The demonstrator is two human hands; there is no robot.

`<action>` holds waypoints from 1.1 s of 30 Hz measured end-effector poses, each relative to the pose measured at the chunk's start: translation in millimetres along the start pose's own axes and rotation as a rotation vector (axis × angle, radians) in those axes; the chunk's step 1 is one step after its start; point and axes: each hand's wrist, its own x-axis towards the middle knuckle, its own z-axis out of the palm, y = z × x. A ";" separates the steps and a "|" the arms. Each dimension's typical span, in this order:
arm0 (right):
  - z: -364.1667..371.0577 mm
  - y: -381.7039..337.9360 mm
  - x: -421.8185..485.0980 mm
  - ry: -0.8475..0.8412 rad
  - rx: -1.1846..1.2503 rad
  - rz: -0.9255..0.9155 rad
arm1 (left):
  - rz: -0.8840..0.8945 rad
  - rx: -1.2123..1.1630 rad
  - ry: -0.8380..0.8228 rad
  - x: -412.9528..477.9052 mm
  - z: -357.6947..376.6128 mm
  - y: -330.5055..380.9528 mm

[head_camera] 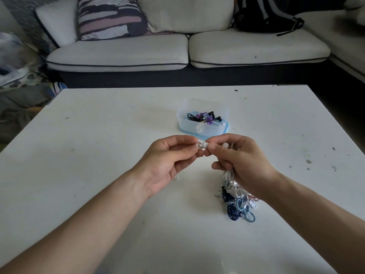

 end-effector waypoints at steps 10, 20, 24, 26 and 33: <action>-2.4 3.3 1.1 0.003 -0.036 -0.010 | 0.020 0.067 -0.013 4.3 -0.9 -0.1; -3.8 4.8 2.9 0.032 -0.074 0.024 | 0.039 0.185 -0.033 5.3 -3.8 -1.7; -4.2 3.5 2.5 -0.002 -0.064 0.051 | 0.045 0.228 -0.040 6.5 -5.2 -2.4; -5.7 2.1 2.5 -0.031 -0.071 0.067 | 0.045 0.244 -0.062 7.1 -6.6 -1.7; -8.5 2.3 2.5 -0.092 -0.084 0.098 | 0.038 0.275 -0.100 9.7 -10.1 -3.9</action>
